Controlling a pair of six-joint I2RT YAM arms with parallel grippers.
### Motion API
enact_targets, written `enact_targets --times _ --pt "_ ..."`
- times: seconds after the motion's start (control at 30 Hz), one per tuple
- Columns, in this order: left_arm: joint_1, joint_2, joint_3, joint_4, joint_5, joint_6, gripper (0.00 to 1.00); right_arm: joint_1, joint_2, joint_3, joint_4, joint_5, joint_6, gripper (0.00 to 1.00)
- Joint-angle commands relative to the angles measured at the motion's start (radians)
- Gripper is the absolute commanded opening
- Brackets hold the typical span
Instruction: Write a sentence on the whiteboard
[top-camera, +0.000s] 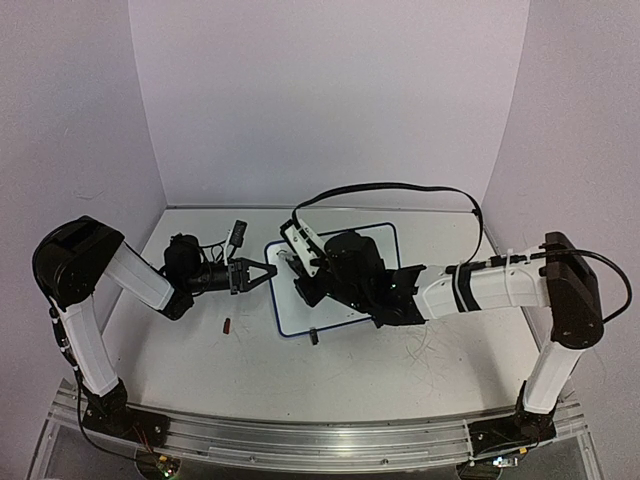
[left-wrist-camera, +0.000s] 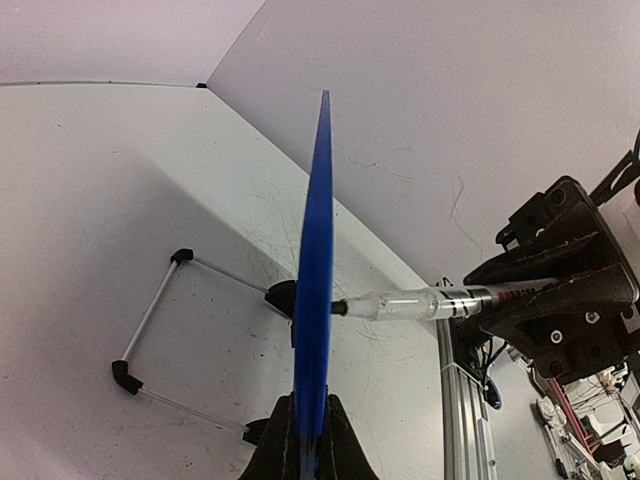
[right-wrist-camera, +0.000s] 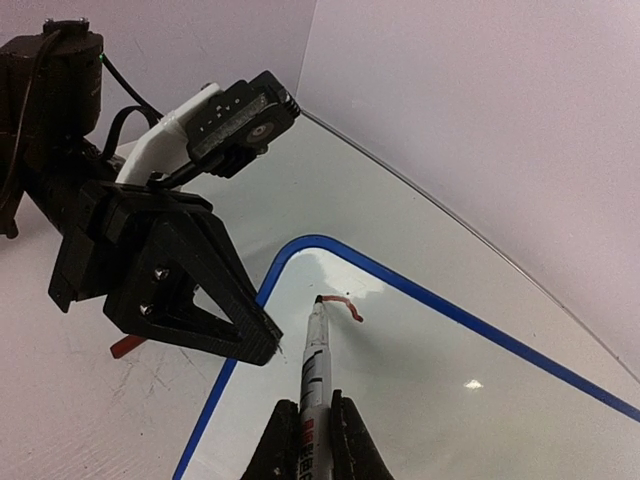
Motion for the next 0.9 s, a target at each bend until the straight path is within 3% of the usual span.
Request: enact_targets --times 0.0,0.87 --pt "-0.012 -0.028 -0.005 -0.010 -0.003 0.028 0.00 0.001 0.020 0.038 0.000 -0.011 0.021 0.00" --pt "-0.013 -0.033 -0.011 -0.016 -0.010 0.028 0.00 0.001 -0.033 -0.028 -0.027 0.009 0.031 0.00"
